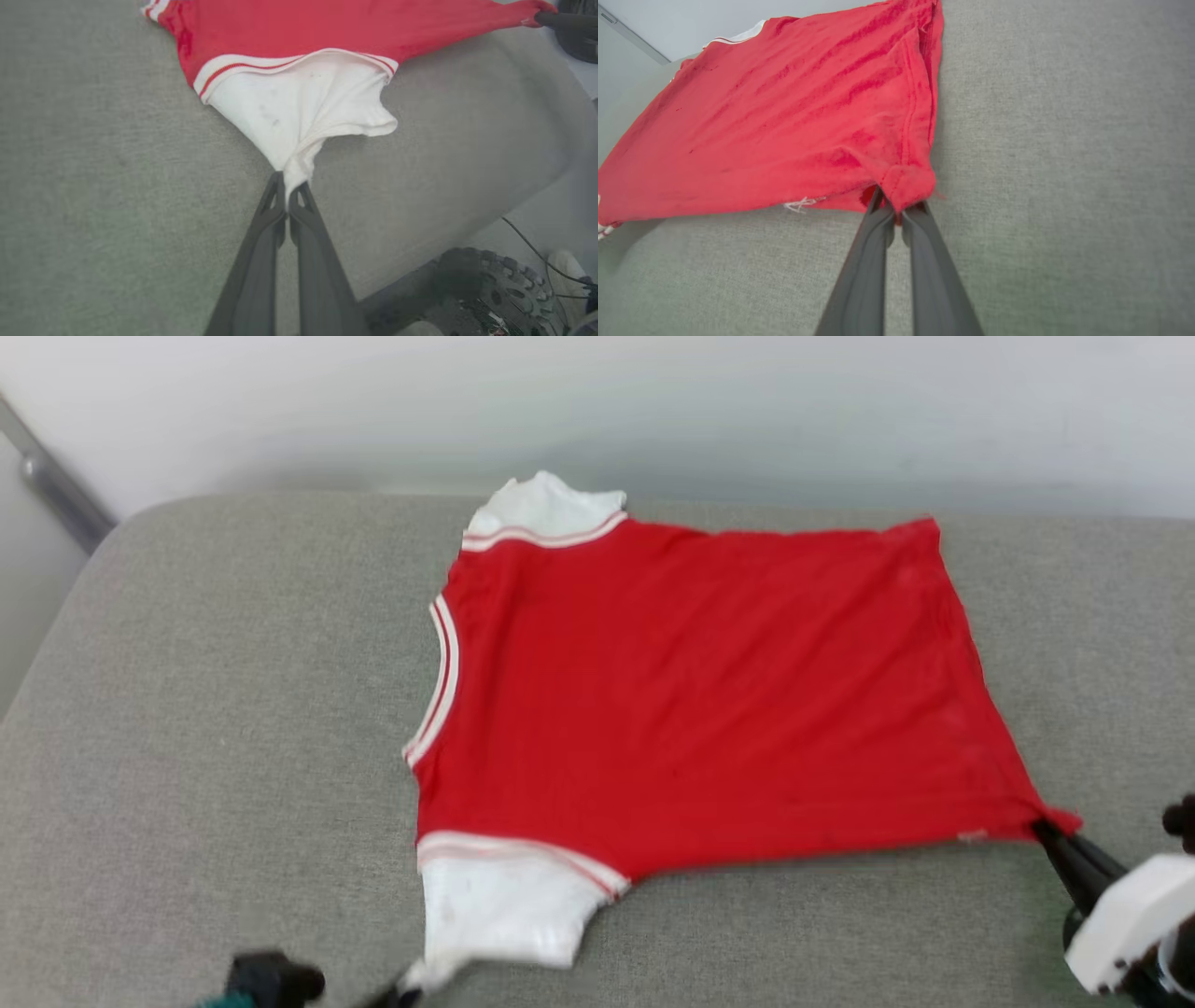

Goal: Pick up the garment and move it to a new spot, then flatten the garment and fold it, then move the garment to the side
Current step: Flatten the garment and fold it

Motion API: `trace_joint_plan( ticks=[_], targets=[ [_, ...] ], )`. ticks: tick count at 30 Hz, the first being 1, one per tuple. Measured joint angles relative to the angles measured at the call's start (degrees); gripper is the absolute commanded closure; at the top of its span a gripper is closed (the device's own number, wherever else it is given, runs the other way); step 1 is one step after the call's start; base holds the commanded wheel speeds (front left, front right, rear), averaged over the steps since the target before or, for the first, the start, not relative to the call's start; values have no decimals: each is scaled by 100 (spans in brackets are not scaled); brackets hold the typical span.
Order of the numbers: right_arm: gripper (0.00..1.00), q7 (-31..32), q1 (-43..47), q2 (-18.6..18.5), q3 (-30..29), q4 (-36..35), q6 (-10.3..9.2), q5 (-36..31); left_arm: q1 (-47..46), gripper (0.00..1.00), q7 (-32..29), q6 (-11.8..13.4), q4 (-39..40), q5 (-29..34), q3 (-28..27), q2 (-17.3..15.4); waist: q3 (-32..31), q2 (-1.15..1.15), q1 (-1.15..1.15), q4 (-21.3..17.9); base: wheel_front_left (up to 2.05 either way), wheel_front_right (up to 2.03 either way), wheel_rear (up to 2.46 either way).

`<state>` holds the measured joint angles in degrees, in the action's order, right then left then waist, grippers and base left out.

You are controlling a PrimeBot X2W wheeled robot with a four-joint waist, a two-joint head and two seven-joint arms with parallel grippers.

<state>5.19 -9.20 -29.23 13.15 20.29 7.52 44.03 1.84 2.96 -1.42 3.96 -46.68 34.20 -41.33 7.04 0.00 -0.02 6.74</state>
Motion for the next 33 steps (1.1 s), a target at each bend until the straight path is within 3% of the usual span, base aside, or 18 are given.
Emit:
trace_joint_plan(
  ticks=[6,14,18,23,33],
  targets=[
    [100,456,822,-218,-152,-535,-1,198,678,100,-383,51,415,-335,233,-204,-140,0,0,-59,0,0,0],
    [100,721,1266,-225,-350,-1137,-1,147,796,100,-203,215,724,-369,54,-289,-176,0,1,-103,0,0,0],
    [100,886,1276,-211,-417,-1338,-1,124,566,100,-8,254,845,-160,-122,-346,-193,0,1,-147,0,0,0],
    [100,1079,1167,-80,-624,-1535,-1,159,170,100,299,549,960,176,-392,-298,-90,0,1,-186,0,0,0],
    [100,1615,284,134,-975,-1889,-2,-331,-937,100,303,391,798,280,-644,-181,589,0,2,-214,0,0,0]
  ],
)
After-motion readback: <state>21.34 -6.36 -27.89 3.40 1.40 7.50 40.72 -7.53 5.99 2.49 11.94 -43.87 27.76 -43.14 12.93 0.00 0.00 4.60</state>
